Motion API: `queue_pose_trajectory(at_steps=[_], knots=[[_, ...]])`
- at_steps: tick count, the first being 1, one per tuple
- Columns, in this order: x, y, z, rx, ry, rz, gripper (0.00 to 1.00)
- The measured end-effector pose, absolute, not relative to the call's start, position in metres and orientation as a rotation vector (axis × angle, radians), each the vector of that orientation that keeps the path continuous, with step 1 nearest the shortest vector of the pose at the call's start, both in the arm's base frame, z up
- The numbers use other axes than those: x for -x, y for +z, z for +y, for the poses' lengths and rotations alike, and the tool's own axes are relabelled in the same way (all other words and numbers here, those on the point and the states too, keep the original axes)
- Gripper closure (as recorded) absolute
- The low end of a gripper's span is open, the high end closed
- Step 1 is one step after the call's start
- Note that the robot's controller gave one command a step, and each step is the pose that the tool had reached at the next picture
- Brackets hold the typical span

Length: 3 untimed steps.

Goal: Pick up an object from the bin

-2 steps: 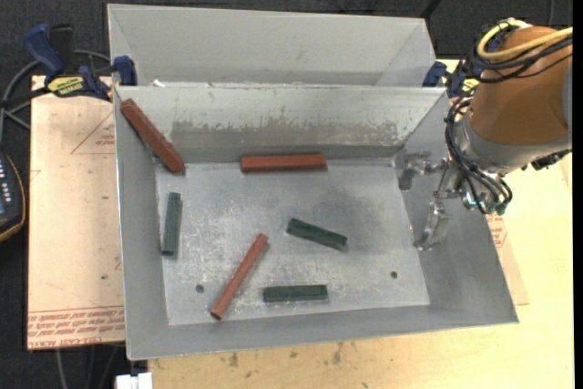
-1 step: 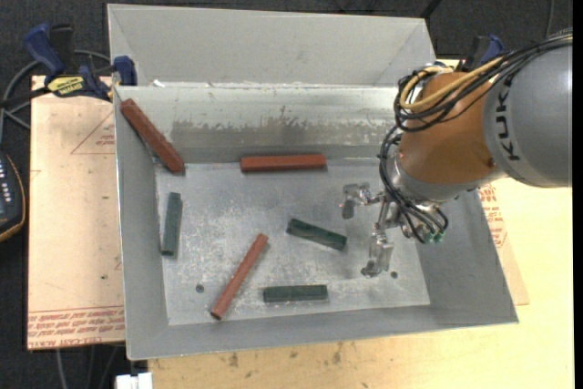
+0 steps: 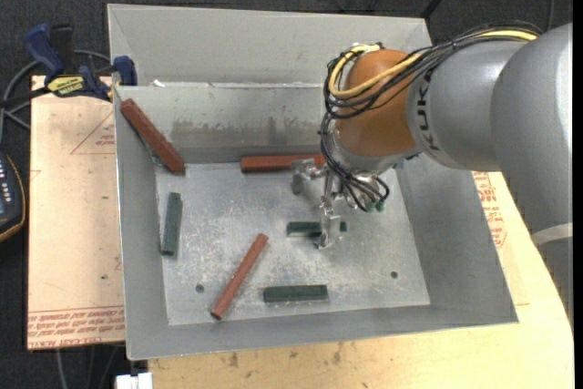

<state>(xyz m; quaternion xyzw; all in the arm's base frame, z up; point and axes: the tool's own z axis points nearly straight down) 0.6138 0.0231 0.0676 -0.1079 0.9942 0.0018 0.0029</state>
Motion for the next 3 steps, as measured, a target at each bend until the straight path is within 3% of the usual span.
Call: queue_pose_trajectory(at_steps=[1, 2, 3], knots=[[-0.6129, 0.0710, 0.0188, 0.329, 0.002, 3.120, 1.00], [-0.6125, 0.0703, 0.0188, 0.329, 0.001, 3.121, 0.00], [-0.6131, 0.0716, 0.0188, 0.329, 0.001, 3.120, 1.00]])
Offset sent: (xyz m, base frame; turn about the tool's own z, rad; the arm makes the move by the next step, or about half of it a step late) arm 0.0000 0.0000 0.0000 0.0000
